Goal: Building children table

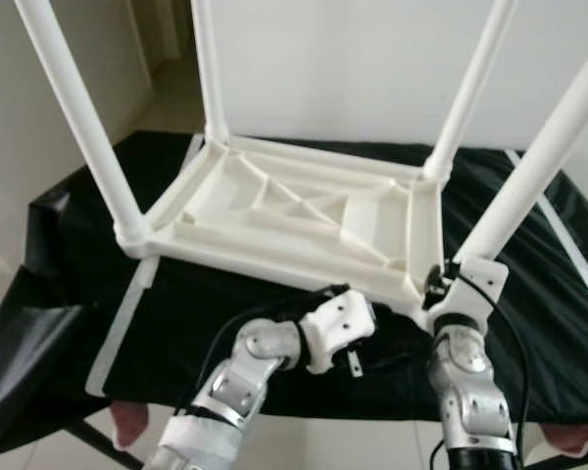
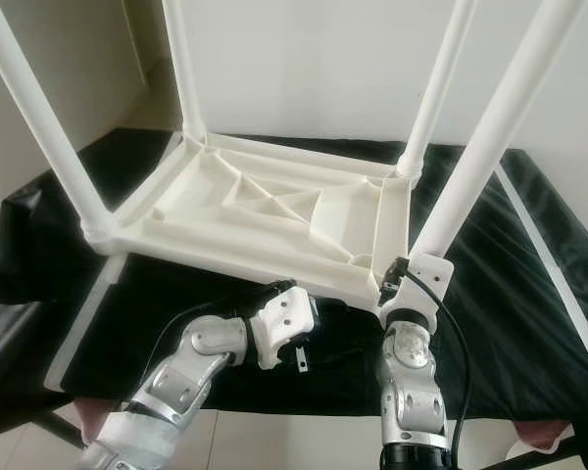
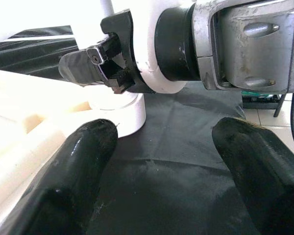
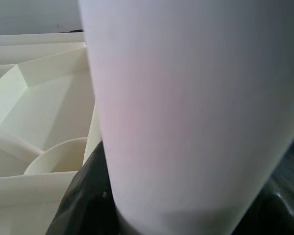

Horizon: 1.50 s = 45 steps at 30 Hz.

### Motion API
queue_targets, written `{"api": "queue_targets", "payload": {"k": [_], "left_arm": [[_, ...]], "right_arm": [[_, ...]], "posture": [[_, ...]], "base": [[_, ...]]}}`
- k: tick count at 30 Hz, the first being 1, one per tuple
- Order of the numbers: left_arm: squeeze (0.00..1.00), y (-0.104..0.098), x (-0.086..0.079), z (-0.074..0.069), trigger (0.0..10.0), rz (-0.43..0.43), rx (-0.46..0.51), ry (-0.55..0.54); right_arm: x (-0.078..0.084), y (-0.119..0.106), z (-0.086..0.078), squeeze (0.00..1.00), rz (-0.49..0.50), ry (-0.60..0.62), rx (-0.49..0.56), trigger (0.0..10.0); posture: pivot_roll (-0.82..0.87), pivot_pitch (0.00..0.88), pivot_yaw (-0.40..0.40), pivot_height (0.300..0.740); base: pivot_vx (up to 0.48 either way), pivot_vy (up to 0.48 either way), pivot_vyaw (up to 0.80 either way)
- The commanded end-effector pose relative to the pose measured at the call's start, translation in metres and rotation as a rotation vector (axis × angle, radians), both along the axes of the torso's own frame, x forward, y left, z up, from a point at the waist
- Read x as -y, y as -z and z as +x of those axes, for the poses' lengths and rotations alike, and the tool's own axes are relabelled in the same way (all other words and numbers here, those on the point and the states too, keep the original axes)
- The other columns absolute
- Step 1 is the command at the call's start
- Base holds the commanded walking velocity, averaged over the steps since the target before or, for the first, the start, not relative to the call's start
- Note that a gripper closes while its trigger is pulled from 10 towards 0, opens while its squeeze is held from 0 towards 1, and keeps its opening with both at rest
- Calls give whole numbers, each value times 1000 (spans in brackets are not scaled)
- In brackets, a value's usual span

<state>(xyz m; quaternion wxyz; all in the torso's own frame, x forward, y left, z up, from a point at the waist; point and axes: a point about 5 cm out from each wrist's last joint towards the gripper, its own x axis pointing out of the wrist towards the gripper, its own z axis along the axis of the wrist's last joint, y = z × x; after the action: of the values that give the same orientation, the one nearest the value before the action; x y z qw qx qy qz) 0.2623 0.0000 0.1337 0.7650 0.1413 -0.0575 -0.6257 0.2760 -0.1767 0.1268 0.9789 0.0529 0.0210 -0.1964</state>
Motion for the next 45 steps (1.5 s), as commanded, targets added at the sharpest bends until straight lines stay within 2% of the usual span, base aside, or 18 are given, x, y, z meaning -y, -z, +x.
{"api": "queue_targets", "payload": {"k": [1,3,4,5,6,15,16,17,19,24,27,30,33,36,38,42,44,45], "left_arm": [[0,0,0,4,10000,-28,0,-95],[0,0,1,4,10000,-28,0,-93],[0,0,1,4,10000,-30,0,-93],[0,0,2,4,10000,-31,0,-92],[0,-1,2,4,10000,-32,0,-91],[0,1,6,2,10000,-36,-6,-76],[0,1,6,3,10000,-36,-5,-77],[0,1,5,4,10000,-36,-4,-79],[0,1,5,4,10000,-34,-2,-77],[0,0,5,4,10000,-34,1,-72],[0,0,5,7,10000,-31,6,-75],[0,-2,5,7,10000,-29,11,-71],[0,-2,5,7,10000,-27,16,-68],[0,-2,5,7,10000,-25,20,-69],[0,-3,4,7,10000,-25,23,-72],[0,-3,4,8,10000,-25,24,-73],[0,-3,4,9,10000,-24,26,-78],[0,-3,3,9,10000,-25,27,-83]], "right_arm": [[-9,18,-6,0,83,13,-84,10000],[-6,16,-4,0,81,15,-76,10000],[-6,15,-4,290,77,12,-70,10000],[-6,13,-3,525,67,10,-59,10000],[-6,12,-3,1000,59,5,-48,10000],[2,1,-3,1000,32,-103,32,10000],[6,-1,-3,953,26,-125,42,10000],[9,0,-3,0,21,-168,47,10000],[14,0,-3,0,6,-226,53,10000],[19,2,-3,0,-10,-266,54,10000],[30,3,-3,0,-51,-353,62,10000],[39,1,-2,0,-131,-504,76,10000],[41,0,-1,0,-146,-540,76,10000],[44,-2,1,0,-187,-641,76,10000],[45,-2,2,0,-167,-726,68,10000],[45,-1,2,0,-157,-741,66,10000],[44,0,2,0,-169,-790,56,10000],[44,1,4,0,-212,-845,47,10000]], "posture": [[-42,0,-34,740],[-45,0,-33,740],[-49,0,-33,740],[-49,0,-33,740],[-50,0,-32,740],[-65,0,-26,740],[-64,0,-26,740],[-63,0,-24,740],[-63,0,-20,740],[-61,0,-20,740],[-61,0,-16,740],[-53,0,-13,740],[-50,0,-14,740],[-38,0,-16,740],[-36,0,-18,740],[-36,0,-18,740],[-22,0,-24,740],[-19,0,-26,740]], "base": [[0,0,0],[0,0,0],[0,0,0],[0,0,0],[0,0,0],[0,0,0],[0,0,0],[0,0,0],[0,0,0],[0,0,0],[0,0,0],[0,0,0],[0,0,0],[0,0,0],[0,0,0],[0,0,0],[0,0,0],[0,0,0]]}}
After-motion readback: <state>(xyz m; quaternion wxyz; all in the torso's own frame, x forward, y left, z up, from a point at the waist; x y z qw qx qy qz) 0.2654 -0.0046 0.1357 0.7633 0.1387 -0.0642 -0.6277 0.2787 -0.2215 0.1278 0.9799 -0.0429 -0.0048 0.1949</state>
